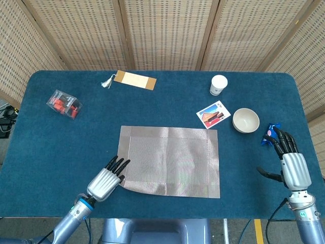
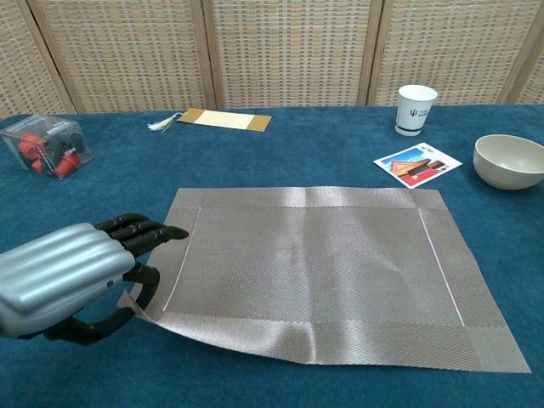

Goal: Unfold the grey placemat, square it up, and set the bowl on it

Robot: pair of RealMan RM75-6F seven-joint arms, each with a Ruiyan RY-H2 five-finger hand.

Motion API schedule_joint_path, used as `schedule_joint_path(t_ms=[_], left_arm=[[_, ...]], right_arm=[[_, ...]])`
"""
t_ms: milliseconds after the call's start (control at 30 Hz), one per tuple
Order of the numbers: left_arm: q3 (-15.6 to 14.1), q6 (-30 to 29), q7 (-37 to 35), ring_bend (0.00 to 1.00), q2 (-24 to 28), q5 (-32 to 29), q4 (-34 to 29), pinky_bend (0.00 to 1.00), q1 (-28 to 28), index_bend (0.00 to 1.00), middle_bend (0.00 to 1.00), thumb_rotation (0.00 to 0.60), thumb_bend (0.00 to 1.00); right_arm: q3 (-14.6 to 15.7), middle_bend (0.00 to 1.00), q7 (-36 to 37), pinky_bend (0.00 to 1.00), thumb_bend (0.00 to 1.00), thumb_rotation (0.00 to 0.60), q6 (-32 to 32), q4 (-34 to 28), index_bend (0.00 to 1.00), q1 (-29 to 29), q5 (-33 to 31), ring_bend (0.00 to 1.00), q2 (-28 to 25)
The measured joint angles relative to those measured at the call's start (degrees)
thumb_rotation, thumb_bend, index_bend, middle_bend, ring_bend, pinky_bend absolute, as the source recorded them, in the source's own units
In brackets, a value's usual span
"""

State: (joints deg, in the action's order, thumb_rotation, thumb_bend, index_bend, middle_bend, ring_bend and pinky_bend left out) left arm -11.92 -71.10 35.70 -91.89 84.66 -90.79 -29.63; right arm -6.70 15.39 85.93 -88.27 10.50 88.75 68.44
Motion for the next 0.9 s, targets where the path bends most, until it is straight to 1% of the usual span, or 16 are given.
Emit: schedule_joint_path(t_ms=[67, 200, 300, 367, 467, 567, 633, 700, 767, 900], left_arm=[[-0.94, 0.36, -1.06, 0.00, 0.04, 1.44, -0.05, 0.00, 0.56, 0.79, 0.00, 0.600, 0.50], [-1.60, 0.59, -1.90, 0.00, 0.27, 3.35, 0.14, 0.00, 1.54, 0.77, 0.00, 0.600, 0.50], [-1.71, 0.51, -2.79, 0.00, 0.70, 4.19, 0.10, 0.00, 2.17, 0.72, 0.00, 0.600, 0.49], [-1.71, 0.49, -3.60, 0.00, 1.09, 4.58, -0.07, 0.00, 2.50, 0.63, 0.00, 0.600, 0.44], [-1.76, 0.59, -5.11, 0.00, 2.04, 5.37, -0.42, 0.00, 2.90, 0.37, 0.00, 0.600, 0.33], [-1.72, 0.10, -6.55, 0.00, 2.92, 6.25, -0.48, 0.00, 3.55, 0.21, 0.00, 0.600, 0.29], [-1.66, -0.44, -7.34, 0.00, 3.29, 6.53, -0.43, 0.00, 4.04, 0.14, 0.00, 0.600, 0.26], [-1.62, -1.23, -8.65, 0.00, 3.88, 6.68, -0.43, 0.00, 4.77, 0.10, 0.00, 0.600, 0.23], [-1.55, -2.27, -10.37, 0.00, 4.71, 6.82, -0.56, 0.00, 5.62, 0.08, 0.00, 0.600, 0.21], [-1.31, -4.69, -14.11, 0.00, 6.68, 7.58, -1.12, 0.00, 7.14, 0.07, 0.00, 0.600, 0.21]], right_arm=[[0.10, 0.00, -0.19, 0.00, 0.16, 0.600, -0.06, -0.02, 0.22, 0.02, 0.08, 0.00, 0.09], [0.22, 0.00, -0.39, 0.00, 0.16, 0.600, -0.25, -0.06, 0.22, 0.05, 0.06, 0.00, 0.14], [0.29, 0.00, -0.52, 0.00, 0.16, 0.600, -0.40, -0.08, 0.22, 0.09, 0.04, 0.00, 0.17], [0.34, 0.00, -0.68, 0.00, 0.16, 0.600, -0.57, -0.14, 0.22, 0.11, -0.03, 0.00, 0.18], [0.45, 0.00, -0.90, 0.00, 0.16, 0.600, -0.78, -0.31, 0.22, 0.13, -0.11, 0.00, 0.14], [0.50, 0.00, -1.00, 0.00, 0.16, 0.600, -0.84, -0.37, 0.22, 0.13, -0.13, 0.00, 0.13], [0.52, 0.00, -1.02, 0.00, 0.16, 0.600, -0.95, -0.38, 0.22, 0.15, -0.17, 0.00, 0.12], [0.55, 0.00, -1.11, 0.00, 0.16, 0.600, -1.22, -0.34, 0.22, 0.21, -0.30, 0.00, 0.13], [0.61, 0.00, -1.31, 0.00, 0.15, 0.600, -1.55, -0.28, 0.22, 0.32, -0.37, 0.00, 0.20], [0.75, 0.00, -1.97, 0.00, 0.15, 0.600, -1.75, -0.10, 0.22, 0.43, -0.32, 0.00, 0.48]])
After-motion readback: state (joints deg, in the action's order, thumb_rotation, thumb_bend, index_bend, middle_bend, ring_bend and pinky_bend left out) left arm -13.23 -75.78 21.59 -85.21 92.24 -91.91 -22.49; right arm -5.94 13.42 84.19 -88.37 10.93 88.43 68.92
